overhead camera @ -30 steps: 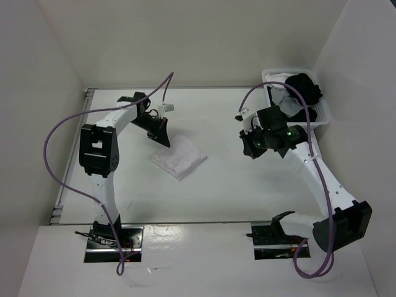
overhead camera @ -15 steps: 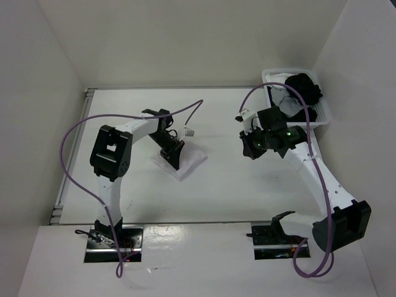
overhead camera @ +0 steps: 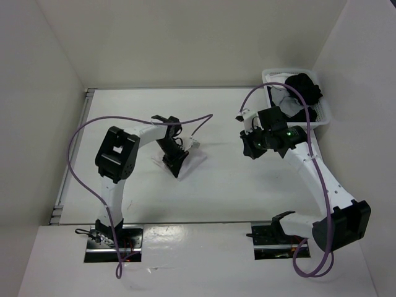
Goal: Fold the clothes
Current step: Fold the tank top
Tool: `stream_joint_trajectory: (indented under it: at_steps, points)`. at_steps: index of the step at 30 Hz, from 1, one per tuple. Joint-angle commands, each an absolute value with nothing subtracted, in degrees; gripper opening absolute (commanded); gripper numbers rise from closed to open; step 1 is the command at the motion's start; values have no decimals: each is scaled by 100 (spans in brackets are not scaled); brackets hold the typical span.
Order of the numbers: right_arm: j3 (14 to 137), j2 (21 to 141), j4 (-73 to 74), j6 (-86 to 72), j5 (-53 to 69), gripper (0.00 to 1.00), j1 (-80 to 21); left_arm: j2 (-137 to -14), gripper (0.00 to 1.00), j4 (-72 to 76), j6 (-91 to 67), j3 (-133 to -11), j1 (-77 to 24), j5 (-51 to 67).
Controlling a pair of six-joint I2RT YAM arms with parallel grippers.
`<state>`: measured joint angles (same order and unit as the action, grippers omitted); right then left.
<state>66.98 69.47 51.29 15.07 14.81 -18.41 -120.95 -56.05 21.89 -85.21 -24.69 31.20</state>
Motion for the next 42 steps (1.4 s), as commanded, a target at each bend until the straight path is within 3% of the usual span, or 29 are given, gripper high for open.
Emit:
stream_joint_trajectory:
  at_steps: [1, 7, 11, 17, 26, 39, 42]
  points:
    - [6688, 6768, 4816, 1459, 1459, 4, -1802, -11796, 0, -5748, 2092, -8525, -2461, 2848]
    - [7057, 7101, 4816, 1564, 1871, 4, -1802, -10532, 0, -6126, 2092, -9025, -1943, 2776]
    - [7373, 7934, 4930, 1748, 2582, 2, -1802, -10003, 0, -5689, 1829, -8730, -1548, 3155]
    - [7523, 8341, 4870, 1802, 2760, 2, -1916, -10668, 0, -5291, 1828, -8139, -1266, 3611]
    - [7128, 8218, 4632, 1802, 2585, 2, -1916, -11890, 0, -5229, 1934, -8543, -1213, 4104]
    - [7198, 8218, 4640, 1749, 2584, 2, -1916, -12120, 0, -5343, 1819, -8375, -870, 3691]
    - [7409, 8279, 4781, 1802, 2584, 2, -1986, -11691, 0, -5484, 1881, -8560, -817, 3691]
